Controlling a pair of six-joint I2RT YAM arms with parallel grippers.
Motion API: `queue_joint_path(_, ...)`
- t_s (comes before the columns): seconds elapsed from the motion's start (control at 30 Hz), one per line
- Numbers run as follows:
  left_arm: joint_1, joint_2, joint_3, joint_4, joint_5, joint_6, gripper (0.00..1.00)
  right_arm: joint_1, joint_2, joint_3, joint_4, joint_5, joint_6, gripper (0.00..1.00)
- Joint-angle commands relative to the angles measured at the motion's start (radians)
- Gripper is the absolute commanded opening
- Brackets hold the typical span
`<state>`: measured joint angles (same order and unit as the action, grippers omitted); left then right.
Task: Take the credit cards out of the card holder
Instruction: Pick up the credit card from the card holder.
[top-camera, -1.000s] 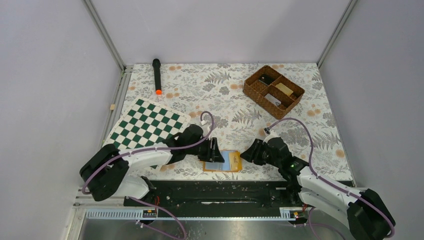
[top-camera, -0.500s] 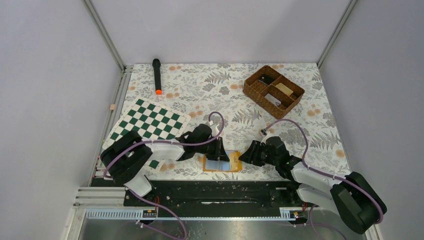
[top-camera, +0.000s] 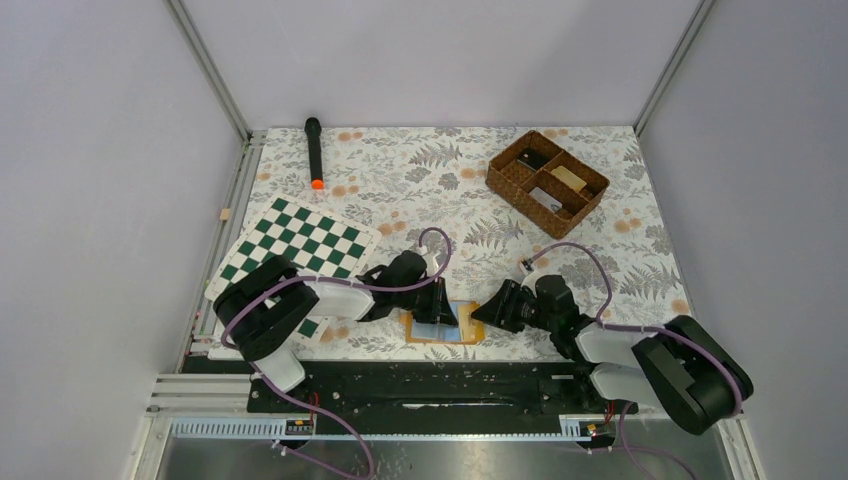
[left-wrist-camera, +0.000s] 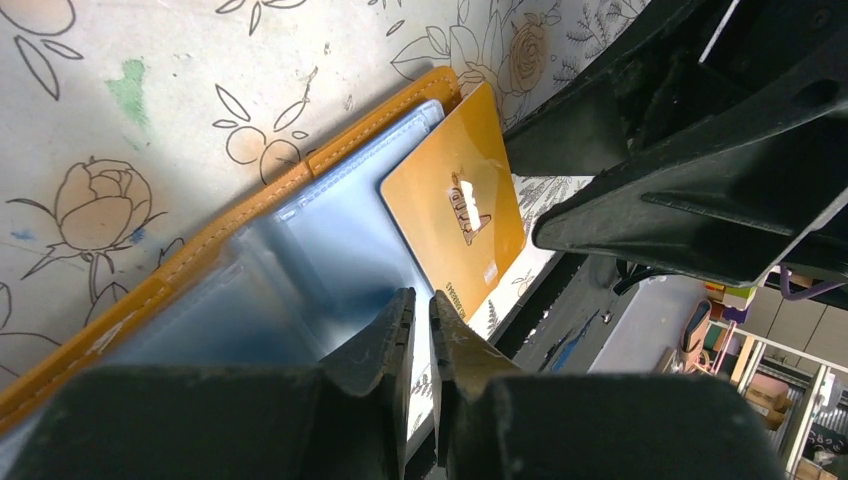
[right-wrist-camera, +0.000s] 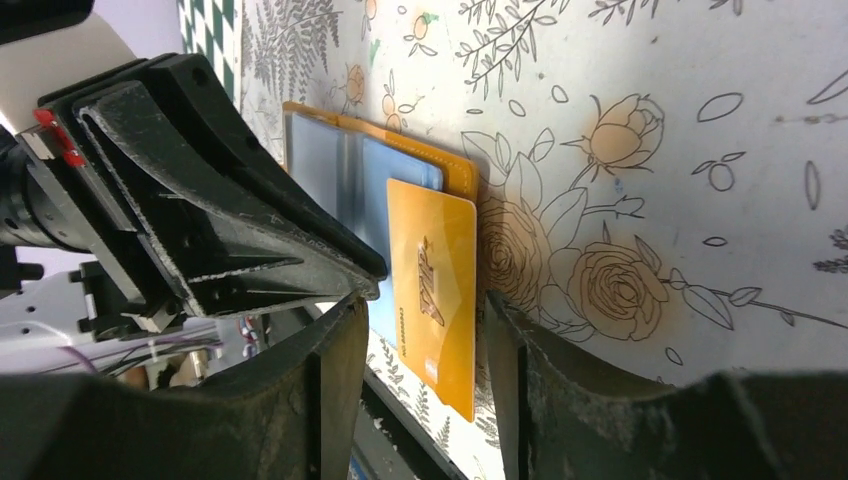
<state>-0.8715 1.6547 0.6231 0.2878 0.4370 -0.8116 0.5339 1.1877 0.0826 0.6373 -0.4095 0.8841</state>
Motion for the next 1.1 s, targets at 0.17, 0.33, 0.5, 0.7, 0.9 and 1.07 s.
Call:
queue_joint_path(0.17,-0.008,0.02,0.011,0.022,-0.02,0.028,0.11,-0.038,0.178,-0.059,0.396,-0.131,0.129,0.48)
queue_joint_path(0.33,-0.009,0.01,0.005,0.018,-0.028,0.031,0.11,-0.04,0.218,-0.057,0.424,-0.132,0.134,0.35)
queue_joint_path(0.5,-0.009,-0.014,-0.005,0.025,-0.037,0.015,0.13,-0.043,0.25,-0.052,0.445,-0.13,0.142,0.04)
queue_joint_path(0.7,-0.01,-0.074,-0.012,0.017,-0.041,0.0,0.21,-0.057,0.315,-0.07,0.563,-0.139,0.196,0.0)
queue_joint_path(0.9,-0.008,-0.144,0.003,-0.092,-0.096,0.039,0.26,-0.081,0.285,-0.082,0.541,-0.115,0.209,0.0)
queue_joint_path(1.07,-0.003,-0.166,-0.017,-0.109,-0.1,0.052,0.29,-0.094,0.116,-0.081,0.346,-0.082,0.172,0.0)
